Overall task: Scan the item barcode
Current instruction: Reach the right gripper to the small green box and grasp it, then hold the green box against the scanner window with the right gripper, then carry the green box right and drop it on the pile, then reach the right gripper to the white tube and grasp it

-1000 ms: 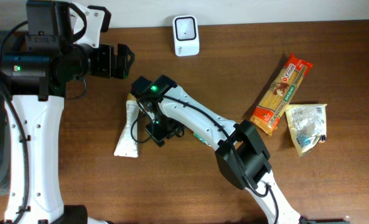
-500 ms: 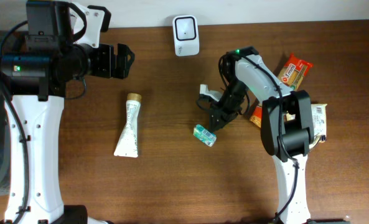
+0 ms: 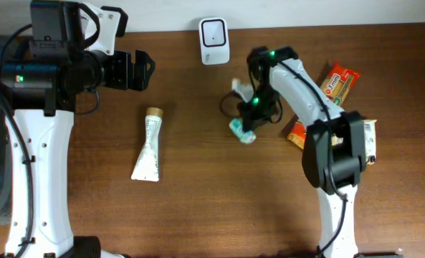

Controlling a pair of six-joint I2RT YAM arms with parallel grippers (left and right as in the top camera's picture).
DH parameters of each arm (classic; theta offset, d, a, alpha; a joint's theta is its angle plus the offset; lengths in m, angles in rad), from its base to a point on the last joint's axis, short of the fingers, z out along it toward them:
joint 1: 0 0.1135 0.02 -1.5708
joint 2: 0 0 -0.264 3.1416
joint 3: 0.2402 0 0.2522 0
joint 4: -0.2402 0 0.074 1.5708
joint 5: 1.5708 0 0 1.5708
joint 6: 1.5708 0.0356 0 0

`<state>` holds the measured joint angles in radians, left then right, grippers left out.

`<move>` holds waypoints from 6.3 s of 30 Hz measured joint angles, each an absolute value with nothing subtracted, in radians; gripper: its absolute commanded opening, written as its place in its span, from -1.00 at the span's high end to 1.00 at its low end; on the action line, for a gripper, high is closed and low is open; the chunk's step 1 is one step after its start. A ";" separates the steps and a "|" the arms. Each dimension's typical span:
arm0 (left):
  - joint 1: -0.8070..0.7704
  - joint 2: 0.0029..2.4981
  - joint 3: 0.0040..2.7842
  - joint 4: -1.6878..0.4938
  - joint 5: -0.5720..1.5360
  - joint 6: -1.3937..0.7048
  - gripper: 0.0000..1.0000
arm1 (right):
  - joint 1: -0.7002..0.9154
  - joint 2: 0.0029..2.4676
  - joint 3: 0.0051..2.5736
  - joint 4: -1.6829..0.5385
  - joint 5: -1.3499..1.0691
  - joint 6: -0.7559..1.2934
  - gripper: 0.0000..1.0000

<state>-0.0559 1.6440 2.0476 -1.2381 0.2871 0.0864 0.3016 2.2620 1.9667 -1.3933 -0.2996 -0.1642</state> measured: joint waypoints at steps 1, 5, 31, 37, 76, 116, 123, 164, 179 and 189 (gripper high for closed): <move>-0.056 1.644 2.048 -1.238 0.287 0.086 -0.98 | 0.329 2.236 1.972 -1.390 -0.122 -0.006 0.92; -0.056 1.644 2.048 -1.238 0.287 0.086 -0.98 | 0.541 2.233 1.872 -1.276 0.217 0.348 -0.33; -0.056 1.644 2.048 -1.238 0.287 0.086 -0.98 | 0.269 2.088 1.564 -1.080 -0.656 0.039 0.92; -0.056 1.644 2.048 -1.238 0.287 0.086 -0.98 | 0.184 1.973 1.637 -1.230 -1.348 -0.292 0.92; -0.056 1.644 2.048 -1.240 0.287 0.086 -0.98 | 0.485 2.200 2.194 -0.693 0.374 -0.321 0.92; -0.056 1.644 2.048 -1.238 0.287 0.086 -0.98 | 0.426 2.574 2.196 -0.176 0.293 -1.639 0.91; -0.056 1.644 2.048 -1.238 0.287 0.086 -0.98 | 0.424 2.575 2.192 -0.014 0.266 -1.649 0.92; -0.056 1.644 2.047 -1.238 0.287 0.086 -0.98 | 0.518 2.199 1.913 -0.810 -0.429 0.448 -0.97; -0.056 1.644 2.047 -1.238 0.287 0.086 -0.98 | 0.694 2.462 1.929 -0.542 -0.558 0.519 0.78; -0.056 1.644 2.047 -1.238 0.287 0.086 -0.98 | 0.601 2.441 2.161 -1.356 -0.014 0.213 -0.69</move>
<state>-0.0559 1.6440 2.0468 -1.2377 0.2871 0.0864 0.6006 2.4413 2.1609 -1.3556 -0.0139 0.2127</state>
